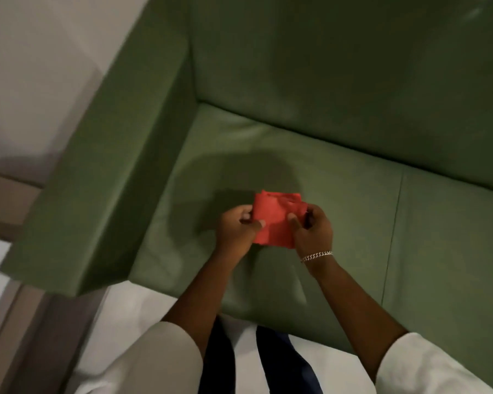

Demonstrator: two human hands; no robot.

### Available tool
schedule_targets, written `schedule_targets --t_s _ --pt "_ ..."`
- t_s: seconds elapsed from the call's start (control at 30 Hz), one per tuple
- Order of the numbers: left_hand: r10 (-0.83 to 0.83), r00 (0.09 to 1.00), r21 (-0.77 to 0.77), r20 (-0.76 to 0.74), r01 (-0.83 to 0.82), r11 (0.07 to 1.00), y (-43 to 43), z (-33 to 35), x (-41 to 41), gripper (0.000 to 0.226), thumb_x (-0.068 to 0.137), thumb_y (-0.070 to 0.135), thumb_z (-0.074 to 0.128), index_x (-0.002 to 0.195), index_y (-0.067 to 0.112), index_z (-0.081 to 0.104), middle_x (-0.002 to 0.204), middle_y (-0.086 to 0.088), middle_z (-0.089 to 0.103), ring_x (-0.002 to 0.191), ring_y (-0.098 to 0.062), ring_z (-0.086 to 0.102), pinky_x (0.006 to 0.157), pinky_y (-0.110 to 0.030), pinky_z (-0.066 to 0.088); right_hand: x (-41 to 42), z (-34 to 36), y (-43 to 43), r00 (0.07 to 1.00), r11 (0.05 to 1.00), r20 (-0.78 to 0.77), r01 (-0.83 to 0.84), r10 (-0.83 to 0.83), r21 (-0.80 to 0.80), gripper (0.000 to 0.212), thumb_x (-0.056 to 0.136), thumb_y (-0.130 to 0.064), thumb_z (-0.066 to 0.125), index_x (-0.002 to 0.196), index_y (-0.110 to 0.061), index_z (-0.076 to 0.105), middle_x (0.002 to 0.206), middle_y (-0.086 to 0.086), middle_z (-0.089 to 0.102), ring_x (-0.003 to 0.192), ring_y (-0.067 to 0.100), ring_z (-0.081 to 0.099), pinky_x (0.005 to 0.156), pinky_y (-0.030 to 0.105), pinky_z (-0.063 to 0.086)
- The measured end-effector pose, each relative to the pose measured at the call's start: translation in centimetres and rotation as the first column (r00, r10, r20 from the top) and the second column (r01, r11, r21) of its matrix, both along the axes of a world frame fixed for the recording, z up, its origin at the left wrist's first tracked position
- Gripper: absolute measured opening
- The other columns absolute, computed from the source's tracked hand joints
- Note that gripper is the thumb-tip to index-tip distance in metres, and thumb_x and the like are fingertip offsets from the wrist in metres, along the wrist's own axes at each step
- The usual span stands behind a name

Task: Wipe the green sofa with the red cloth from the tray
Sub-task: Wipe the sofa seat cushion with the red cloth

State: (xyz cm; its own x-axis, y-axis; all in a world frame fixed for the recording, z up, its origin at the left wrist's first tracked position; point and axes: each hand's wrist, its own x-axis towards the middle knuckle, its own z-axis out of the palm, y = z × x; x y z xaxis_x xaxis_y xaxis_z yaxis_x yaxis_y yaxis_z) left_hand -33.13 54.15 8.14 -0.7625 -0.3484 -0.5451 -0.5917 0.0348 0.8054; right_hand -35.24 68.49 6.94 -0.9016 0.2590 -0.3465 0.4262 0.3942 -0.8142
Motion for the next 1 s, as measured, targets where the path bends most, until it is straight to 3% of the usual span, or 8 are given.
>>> schedule_targets --t_s 0.1,0.2,0.37,0.43,0.53,0.63,0.87,1.0 --pt "-0.130 0.988 -0.052 -0.087 0.126 0.991 1.4 -3.0 -1.5 0.035 0.079 0.002 0.071 0.114 0.004 0.069 0.089 -0.005 0.072 0.072 -0.005 0.062 0.071 -0.014 0.050 -0.2 -3.5 2.9 0.999 0.999 0.001 0.041 -0.041 -0.027 0.019 0.085 -0.001 0.068 0.103 0.002 0.064 0.088 0.012 0.065 0.080 0.023 0.059 0.078 0.045 0.053" --pt "-0.348 0.922 -0.404 -0.168 0.258 0.878 -0.3 -6.8 -2.9 0.042 0.088 0.014 0.064 0.129 0.006 0.061 0.131 -0.016 0.065 0.121 -0.017 0.060 0.106 -0.025 0.041 0.3 -6.2 4.9 0.999 1.000 0.029 0.015 -0.014 -0.010 0.020 0.086 0.000 0.067 0.105 0.004 0.063 0.091 0.016 0.066 0.083 0.024 0.059 0.080 0.043 0.052" --pt "-0.710 0.682 -0.860 0.176 0.457 0.226 -4.4 -12.7 -3.9 0.066 0.096 0.036 0.038 0.153 0.007 0.024 0.164 -0.012 0.020 0.153 -0.030 0.014 0.123 -0.049 0.013 2.2 -8.7 6.4 0.992 0.949 -0.115 -0.006 0.045 0.315 0.040 0.087 -0.024 0.063 0.119 -0.001 0.060 0.112 0.020 0.065 0.104 0.036 0.061 0.094 0.048 0.049" --pt "-0.712 0.662 -0.888 0.235 0.443 0.120 -4.8 -13.9 -3.6 0.069 0.096 0.041 0.032 0.155 0.008 0.017 0.165 -0.011 0.015 0.153 -0.029 0.011 0.123 -0.050 0.013 2.5 -9.0 4.8 0.970 0.881 -0.204 -0.020 0.132 0.473 0.054 0.089 -0.042 0.060 0.133 -0.011 0.053 0.134 0.018 0.055 0.125 0.035 0.050 0.106 0.045 0.039" --pt "-0.710 0.663 -0.906 0.236 0.415 0.087 -4.8 -14.6 -3.7 0.070 0.096 0.043 0.030 0.155 0.009 0.014 0.165 -0.011 0.015 0.153 -0.028 0.011 0.123 -0.051 0.013 3.3 -9.9 1.5 0.945 0.713 -0.043 -0.214 0.324 0.668 0.068 0.086 -0.069 0.046 0.142 -0.031 0.044 0.156 0.008 0.035 0.145 0.038 0.027 0.115 0.053 0.022" --pt "-0.711 0.657 -0.905 0.252 0.420 0.067 -4.9 -14.3 -3.7 0.071 0.096 0.043 0.030 0.155 0.008 0.012 0.166 -0.012 0.013 0.154 -0.028 0.010 0.123 -0.051 0.013 5.2 -11.3 2.0 0.904 0.541 0.101 -0.335 0.415 0.771 0.067 0.089 -0.067 0.041 0.148 -0.035 0.034 0.163 0.006 0.026 0.148 0.042 0.019 0.113 0.065 0.020" --pt "-0.692 0.657 -0.900 0.300 0.435 0.022 -4.8 -14.3 -3.8 0.072 0.095 0.043 0.029 0.155 0.007 0.010 0.166 -0.014 0.011 0.154 -0.029 0.008 0.123 -0.052 0.011 -1.8 -11.0 2.7 0.970 0.646 0.044 -0.192 0.238 0.739 0.056 0.093 -0.061 0.036 0.144 -0.039 0.036 0.159 0.009 0.030 0.144 0.045 0.024 0.105 0.062 0.034" --pt "-0.695 0.649 -0.898 0.309 0.440 0.012 -4.9 -14.1 -3.8 0.072 0.096 0.043 0.028 0.155 0.007 0.010 0.166 -0.015 0.011 0.154 -0.028 0.008 0.123 -0.051 0.012 -2.1 -11.1 0.5 0.845 0.514 0.072 -0.388 0.530 0.765 0.054 0.094 -0.057 0.035 0.145 -0.040 0.036 0.162 0.009 0.026 0.148 0.047 0.017 0.111 0.066 0.023"
